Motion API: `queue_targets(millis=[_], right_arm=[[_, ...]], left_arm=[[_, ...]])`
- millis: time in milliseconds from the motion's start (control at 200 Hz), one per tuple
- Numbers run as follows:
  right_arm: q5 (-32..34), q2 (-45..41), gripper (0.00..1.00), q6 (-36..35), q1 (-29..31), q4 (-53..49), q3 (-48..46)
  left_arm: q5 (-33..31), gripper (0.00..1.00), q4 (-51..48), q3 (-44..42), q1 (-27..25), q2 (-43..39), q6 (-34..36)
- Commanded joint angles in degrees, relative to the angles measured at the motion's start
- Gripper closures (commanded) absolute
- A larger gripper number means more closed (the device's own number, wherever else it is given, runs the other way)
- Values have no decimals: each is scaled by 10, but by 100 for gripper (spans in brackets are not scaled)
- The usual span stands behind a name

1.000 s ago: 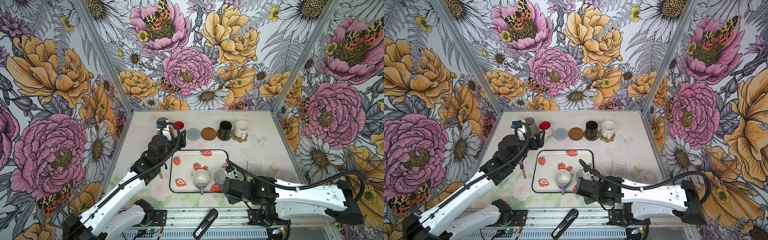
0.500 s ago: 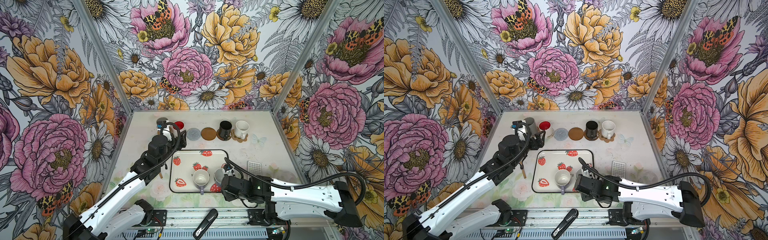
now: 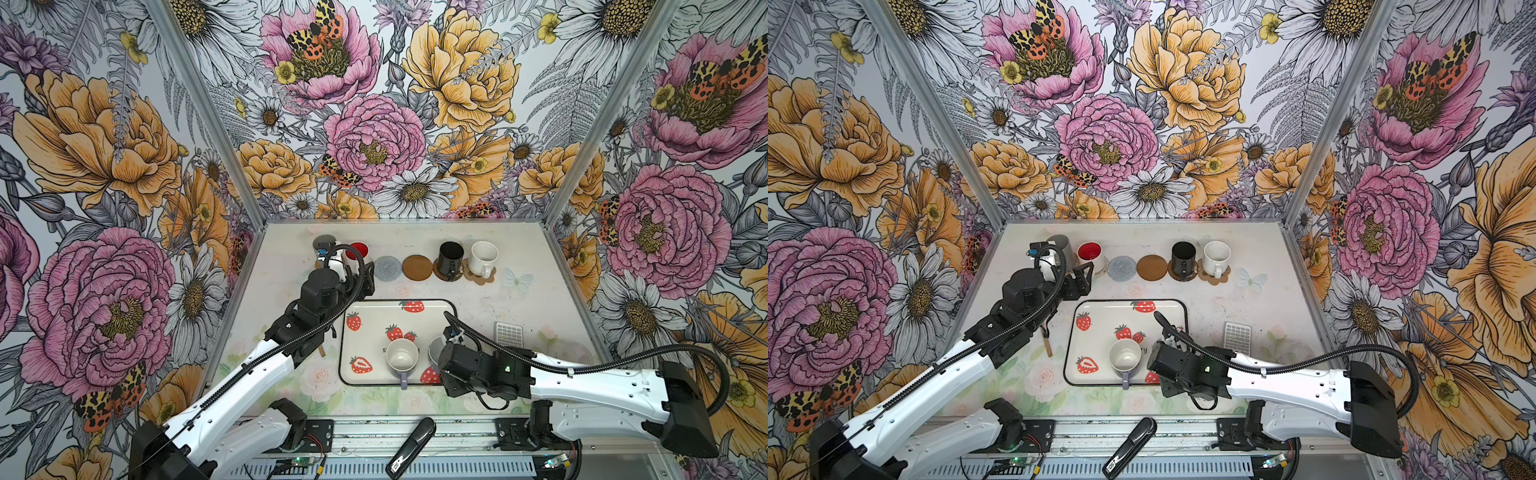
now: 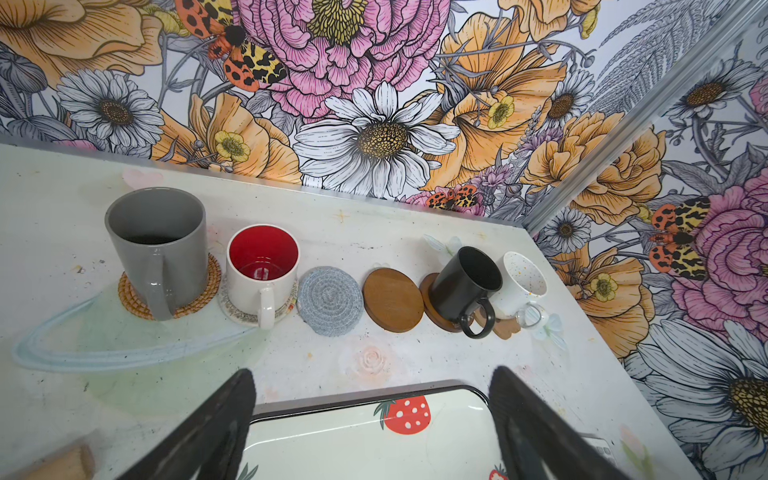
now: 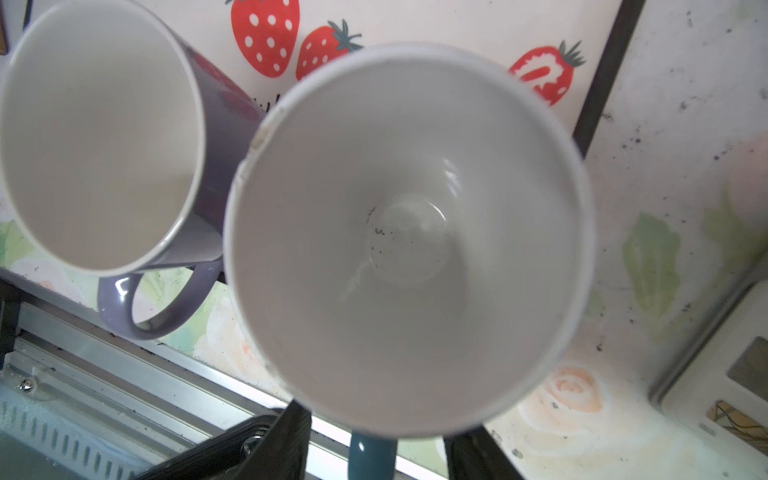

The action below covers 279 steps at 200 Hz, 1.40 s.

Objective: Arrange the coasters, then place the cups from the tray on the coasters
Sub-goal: 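Lower the right gripper onto the blue-handled mug rim and grasp it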

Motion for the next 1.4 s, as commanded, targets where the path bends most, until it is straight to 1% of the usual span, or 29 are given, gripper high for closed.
queue_targets(millis=[0,300,625,856,1026,1061,1141,1391], right_arm=[[-3,5,49,-10,-6,27,-9],[-10,14,54,-16,-18,49,-19],[-16,31,63,-24,-25,58,-20],[-18,37,72,-28,-29,59,-19],[-22,43,84,-36,-31,59,-11],[-21,44,88,-37,-31,60,-11],[-22,49,100,-41,-32,59,-7],[-22,48,100,-59,-34,58,11]], left_arm=[[5,11,1,9,-4,7,-4],[5,10,0,11,-4,16,-3],[4,10,1,11,-4,21,-1],[3,10,2,13,-6,26,1],[4,9,2,14,-5,30,2],[4,9,2,14,-4,30,3],[2,9,1,14,-4,30,4],[-6,9,-3,14,-4,30,9]])
